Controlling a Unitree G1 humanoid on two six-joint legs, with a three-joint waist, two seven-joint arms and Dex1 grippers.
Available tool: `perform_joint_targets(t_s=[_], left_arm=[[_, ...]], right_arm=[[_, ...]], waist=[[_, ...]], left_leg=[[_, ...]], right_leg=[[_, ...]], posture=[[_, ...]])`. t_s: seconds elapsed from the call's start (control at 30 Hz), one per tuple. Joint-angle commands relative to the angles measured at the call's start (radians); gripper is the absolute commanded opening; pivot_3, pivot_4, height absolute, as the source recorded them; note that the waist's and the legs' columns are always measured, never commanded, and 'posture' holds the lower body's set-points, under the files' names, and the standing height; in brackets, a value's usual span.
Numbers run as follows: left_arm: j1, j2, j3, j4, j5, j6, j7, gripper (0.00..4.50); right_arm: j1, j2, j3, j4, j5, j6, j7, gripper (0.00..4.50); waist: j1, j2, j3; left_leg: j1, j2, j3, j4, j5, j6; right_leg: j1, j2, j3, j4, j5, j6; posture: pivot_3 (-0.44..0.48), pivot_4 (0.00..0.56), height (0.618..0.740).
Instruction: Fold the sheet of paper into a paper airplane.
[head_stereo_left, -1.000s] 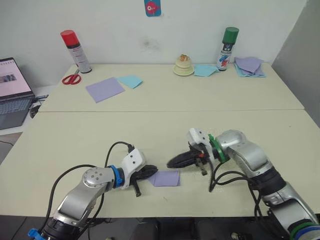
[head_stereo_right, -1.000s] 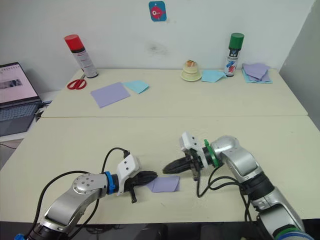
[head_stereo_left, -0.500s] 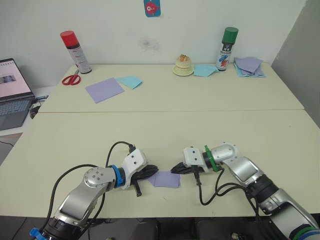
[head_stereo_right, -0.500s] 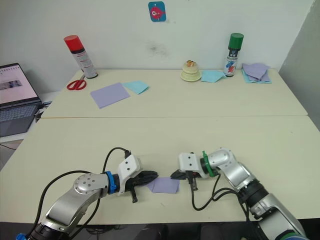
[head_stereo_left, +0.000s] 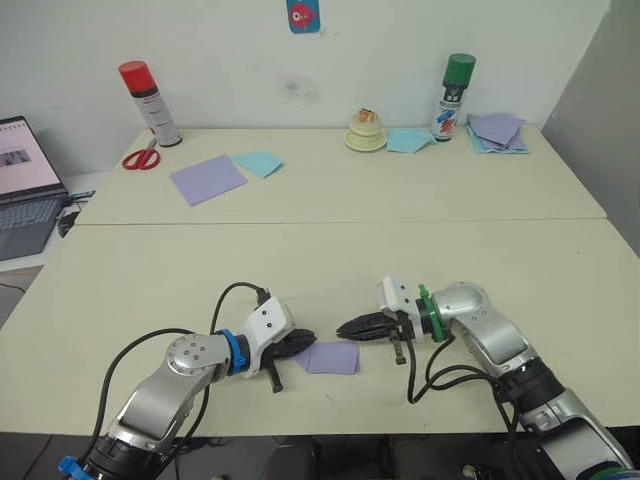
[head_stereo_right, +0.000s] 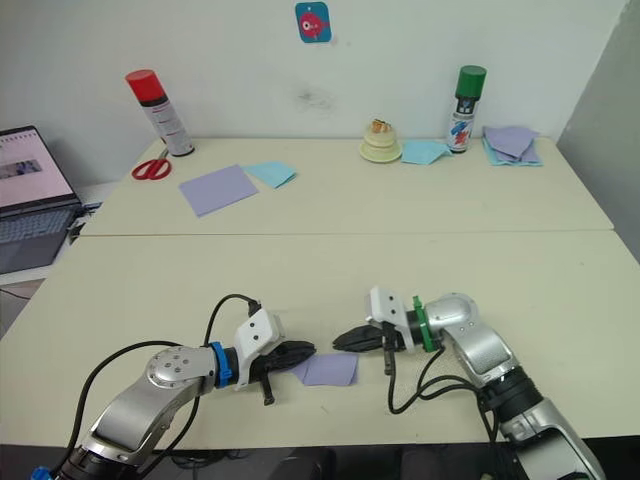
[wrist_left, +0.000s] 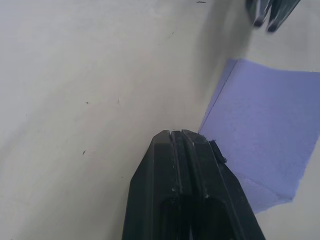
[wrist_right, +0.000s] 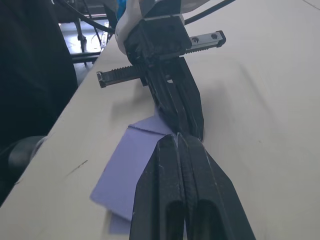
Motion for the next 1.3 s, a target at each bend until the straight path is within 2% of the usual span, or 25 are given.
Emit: perform_joint_targets(t_s=[0.03, 0.17, 0.27, 0.37, 0.57, 0.87, 1.17, 1.3], left_arm=[[0.027, 0.005, -0.03, 0.053, 0.044, 0.035, 0.012, 0.3], [0.019, -0.023, 0.007, 0.024, 0.028, -0.008, 0.036, 0.3], [-0.009, -0.047, 0.026, -0.051, -0.021, 0.04, 0.038, 0.3], [-0.018, -0.054, 0.008, -0.052, -0.002, 0.066, 0.042, 0.3], [0.063, -0.028, -0.006, -0.013, 0.043, 0.032, 0.047, 0.3], [0.202, 0.047, 0.127, 0.02, 0.056, -0.008, 0.081, 0.3], [0.191, 0.029, 0.216, -0.008, 0.017, 0.002, 0.116, 0.3], [0.169, 0.003, 0.3, -0.069, -0.055, -0.009, 0.129, 0.3]], right_arm=[[-0.014, 0.014, 0.053, 0.049, -0.094, -0.033, -0.046, 0.09], [-0.037, 0.02, 0.094, 0.13, -0.18, -0.112, -0.065, 0.09], [-0.043, 0.021, 0.096, 0.147, -0.181, -0.114, -0.055, 0.09], [-0.042, 0.012, 0.097, 0.154, -0.187, -0.131, -0.042, 0.09], [-0.043, 0.01, 0.09, 0.16, -0.19, -0.135, -0.04, 0.09], [-0.02, -0.011, 0.088, 0.133, -0.187, -0.125, -0.033, 0.09], [-0.016, -0.01, 0.082, 0.136, -0.174, -0.139, -0.026, 0.09], [-0.019, 0.022, 0.001, 0.062, -0.042, -0.075, -0.011, 0.09]], waist=[[0.0, 0.0, 0.0], [-0.001, 0.0, 0.0], [0.0, -0.001, 0.001], [0.0, -0.003, 0.002], [-0.001, -0.003, 0.002], [-0.007, -0.002, 0.001], [-0.012, -0.002, 0.001], [-0.014, -0.005, 0.004]], left_leg=[[0.0, 0.0, 0.0, 0.0, 0.0, 0.0], [0.0, 0.0, 0.001, 0.0, 0.0, 0.0], [0.0, 0.0, 0.0, 0.0, 0.0, 0.0], [0.0, 0.0, -0.001, 0.0, 0.0, 0.0], [0.0, 0.0, 0.0, -0.001, 0.0, -0.001], [0.003, 0.002, 0.0, -0.008, 0.0, -0.001], [0.004, 0.003, 0.0, -0.009, 0.0, -0.001], [0.002, 0.003, -0.001, -0.009, 0.0, -0.001]], right_leg=[[0.0, 0.0, 0.0, 0.0, 0.0, 0.0], [0.0, 0.0, 0.0, 0.0, 0.0, 0.0], [0.0, 0.0, 0.0, 0.0, 0.0, 0.0], [0.0, 0.0, 0.0, 0.0, 0.0, 0.0], [0.0, 0.0, 0.0, 0.0, 0.0, 0.0], [-0.001, 0.0, 0.001, -0.001, -0.002, -0.003], [0.0, 0.0, 0.001, 0.0, -0.002, -0.004], [-0.002, 0.0, 0.0, 0.0, -0.002, -0.004]], posture=[[0.0, 0.15, 0.74], [0.0, 0.15, 0.74], [0.0, 0.15, 0.74], [0.0, 0.15, 0.74], [0.0, 0.15, 0.74], [0.0, 0.15, 0.74], [0.0, 0.15, 0.74], [0.0, 0.15, 0.74]])
